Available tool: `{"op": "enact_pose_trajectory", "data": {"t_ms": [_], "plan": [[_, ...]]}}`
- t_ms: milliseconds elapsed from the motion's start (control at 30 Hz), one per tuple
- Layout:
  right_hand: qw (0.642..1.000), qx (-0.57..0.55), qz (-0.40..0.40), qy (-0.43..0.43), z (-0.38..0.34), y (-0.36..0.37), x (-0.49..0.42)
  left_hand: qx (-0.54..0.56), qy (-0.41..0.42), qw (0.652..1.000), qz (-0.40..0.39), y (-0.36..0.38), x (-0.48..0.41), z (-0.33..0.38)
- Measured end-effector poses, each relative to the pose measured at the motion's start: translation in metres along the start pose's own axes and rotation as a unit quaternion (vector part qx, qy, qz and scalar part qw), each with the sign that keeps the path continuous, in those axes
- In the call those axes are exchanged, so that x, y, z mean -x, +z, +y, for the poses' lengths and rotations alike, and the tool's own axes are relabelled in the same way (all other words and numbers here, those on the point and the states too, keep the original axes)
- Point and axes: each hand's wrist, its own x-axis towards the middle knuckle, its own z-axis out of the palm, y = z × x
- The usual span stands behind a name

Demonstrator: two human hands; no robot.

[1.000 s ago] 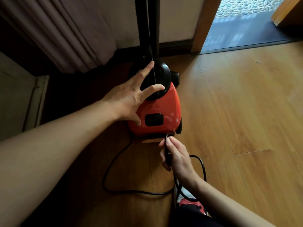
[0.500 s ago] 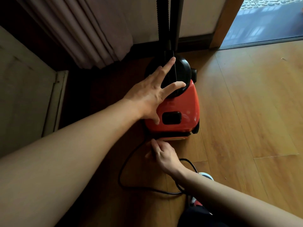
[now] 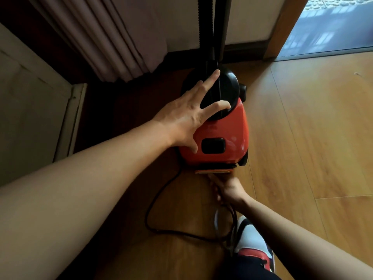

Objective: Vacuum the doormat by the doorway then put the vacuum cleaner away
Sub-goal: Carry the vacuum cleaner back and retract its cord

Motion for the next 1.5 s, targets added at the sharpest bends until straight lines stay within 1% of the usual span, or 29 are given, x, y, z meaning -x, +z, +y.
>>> {"op": "enact_pose_trajectory", "data": {"t_ms": [100,133,167,233,300,333,433,500,600,700,800,867,933,1067,1100,1167,1267,1400,1500], "plan": [[0.998,0.044,0.046,0.002,0.001,-0.029,-0.003,0.006,0.004,1.0,0.0,0.001,0.0,0.0],[0.998,0.041,0.057,0.01,-0.002,-0.038,-0.002,0.006,0.003,1.0,0.0,0.001,0.0,0.0],[0.998,0.013,0.06,0.023,-0.005,-0.045,0.0,0.004,0.003,1.0,0.0,0.001,0.0,0.0],[0.99,-0.117,0.034,0.063,-0.01,-0.056,0.008,0.001,0.004,1.0,-0.001,0.0,0.0,0.0],[0.963,-0.249,-0.01,0.105,-0.014,-0.063,0.02,-0.001,0.004,1.0,0.001,0.0,0.0,0.001],[0.951,-0.288,-0.027,0.112,-0.016,-0.065,0.026,-0.002,0.004,1.0,0.002,0.0,0.0,0.001],[0.917,-0.386,-0.047,0.09,-0.026,-0.069,0.044,-0.009,0.002,1.0,0.004,0.0,-0.001,0.001],[0.908,-0.413,-0.042,0.055,-0.035,-0.067,0.055,-0.011,0.0,1.0,0.002,0.0,0.0,0.002],[0.917,-0.399,-0.027,0.002,-0.047,-0.05,0.074,-0.013,-0.004,1.0,0.003,0.0,0.001,0.003],[0.913,-0.407,-0.022,-0.031,-0.056,-0.025,0.087,-0.015,-0.006,1.0,0.006,0.0,0.0,0.002],[0.912,-0.406,-0.036,-0.053,-0.061,-0.003,0.091,-0.01,-0.006,1.0,0.003,0.001,0.001,0.002],[0.916,-0.39,-0.056,-0.082,-0.062,0.012,0.089,-0.012,-0.007,1.0,0.003,0.001,0.001,0.003],[0.926,-0.348,-0.084,-0.12,-0.063,0.028,0.088,-0.014,-0.006,1.0,0.005,0.001,0.002,0.002],[0.949,-0.224,-0.133,-0.178,-0.06,0.057,0.071,-0.011,-0.001,1.0,0.01,0.001,0.002,0.001],[0.954,-0.197,-0.138,-0.179,-0.059,0.064,0.065,-0.011,0.0,1.0,0.012,0.001,0.002,0.001],[0.964,-0.164,-0.144,-0.153,-0.055,0.072,0.054,-0.008,0.0,1.0,0.009,0.001,0.003,0.001],[0.979,-0.119,-0.126,-0.106,-0.043,0.078,0.035,-0.008,0.005,1.0,0.009,0.0,0.002,-0.001],[0.988,-0.115,-0.084,-0.061,-0.03,0.074,0.015,0.005,0.006,1.0,0.007,0.002,0.002,-0.002],[0.992,-0.096,-0.071,-0.038,-0.027,0.065,0.01,0.001,0.009,1.0,0.011,0.004,0.001,-0.003]]}}
